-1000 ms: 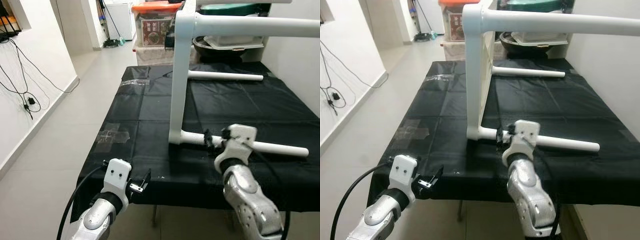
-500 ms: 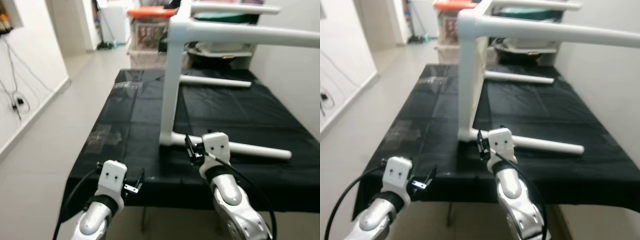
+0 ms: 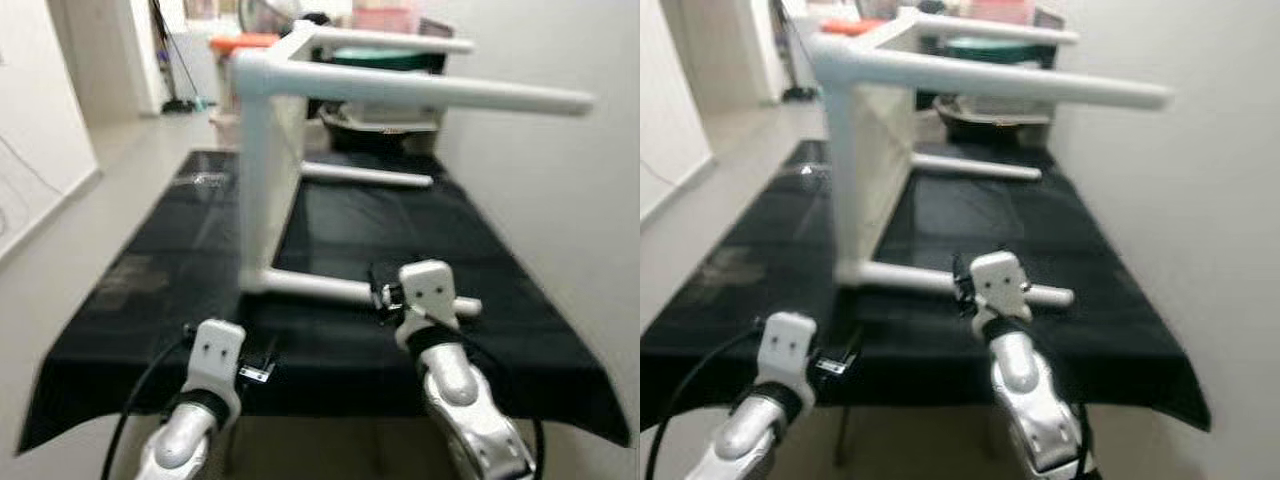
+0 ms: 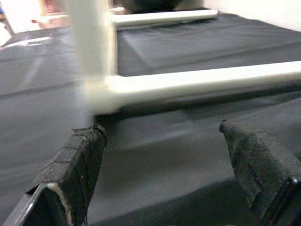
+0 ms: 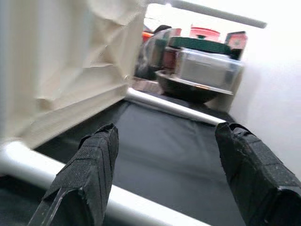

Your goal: Building children table

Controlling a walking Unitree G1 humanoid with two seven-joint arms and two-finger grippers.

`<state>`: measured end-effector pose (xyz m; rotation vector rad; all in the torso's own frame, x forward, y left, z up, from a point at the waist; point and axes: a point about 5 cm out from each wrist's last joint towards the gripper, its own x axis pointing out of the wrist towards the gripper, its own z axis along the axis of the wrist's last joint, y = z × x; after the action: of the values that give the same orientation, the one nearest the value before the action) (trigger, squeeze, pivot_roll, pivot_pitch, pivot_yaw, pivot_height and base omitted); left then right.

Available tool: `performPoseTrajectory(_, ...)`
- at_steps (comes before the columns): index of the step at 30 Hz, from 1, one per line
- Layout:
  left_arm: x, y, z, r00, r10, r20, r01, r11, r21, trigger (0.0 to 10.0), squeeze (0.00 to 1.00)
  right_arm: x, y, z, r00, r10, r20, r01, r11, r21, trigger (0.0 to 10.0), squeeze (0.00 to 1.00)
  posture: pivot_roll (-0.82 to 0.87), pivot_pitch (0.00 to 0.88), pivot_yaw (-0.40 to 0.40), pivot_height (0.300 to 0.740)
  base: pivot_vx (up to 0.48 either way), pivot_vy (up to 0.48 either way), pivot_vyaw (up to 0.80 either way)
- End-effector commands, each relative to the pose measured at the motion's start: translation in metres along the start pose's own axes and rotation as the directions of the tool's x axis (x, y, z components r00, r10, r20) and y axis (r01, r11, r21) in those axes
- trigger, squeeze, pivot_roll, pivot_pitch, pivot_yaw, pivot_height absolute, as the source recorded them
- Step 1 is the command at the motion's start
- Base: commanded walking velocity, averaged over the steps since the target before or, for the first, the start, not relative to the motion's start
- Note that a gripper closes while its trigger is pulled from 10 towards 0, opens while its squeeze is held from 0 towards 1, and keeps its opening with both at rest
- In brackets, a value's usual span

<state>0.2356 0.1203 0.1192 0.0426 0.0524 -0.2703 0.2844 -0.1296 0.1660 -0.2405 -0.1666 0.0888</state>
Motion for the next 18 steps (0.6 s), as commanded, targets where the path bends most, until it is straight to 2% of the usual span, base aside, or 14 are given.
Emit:
performPoseTrajectory(1,0.002,-0.003,0.002,1.000,-0.008,0.013,0.008,1.000,-0.012,10.0,0.00,0.001,-0.005,-0.002,1.000,-0.021,-0.001,0.021,1.000,-0.013,10.0,0.00,0.17,0.000,-0.018,0.740,0.431,0.000,0.00)
performPoseTrajectory(5,0.002,0.001,0.002,1.000,0.019,0.013,-0.018,0.998,-0.056,10.0,0.00,0.002,-0.006,-0.004,1.000,-0.028,0.001,0.028,0.999,-0.021,10.0,0.00,0.17,0.000,-0.017,0.740,0.108,0.000,0.00)
performPoseTrajectory(14,0.003,0.004,0.001,0.999,0.050,0.014,-0.049,0.996,-0.072,10.0,0.00,0.003,-0.006,-0.007,1.000,-0.025,-0.008,0.025,0.999,-0.024,10.0,0.00,0.16,0.000,-0.014,0.740,0.000,0.000,0.00)
performPoseTrajectory(17,0.003,0.007,0.001,0.998,0.069,0.012,-0.068,0.994,-0.082,10.0,0.00,0.005,-0.003,-0.007,0.999,-0.033,-0.005,0.033,0.997,-0.067,10.0,0.00,0.16,0.000,-0.014,0.740,0.000,0.000,0.00)
performPoseTrajectory(18,0.003,0.008,0.001,0.996,0.083,0.014,-0.082,0.992,-0.093,10.0,0.00,0.006,-0.004,-0.005,0.997,-0.074,0.017,0.075,0.993,-0.089,10.0,0.00,0.16,0.000,-0.014,0.740,0.000,0.000,0.00)
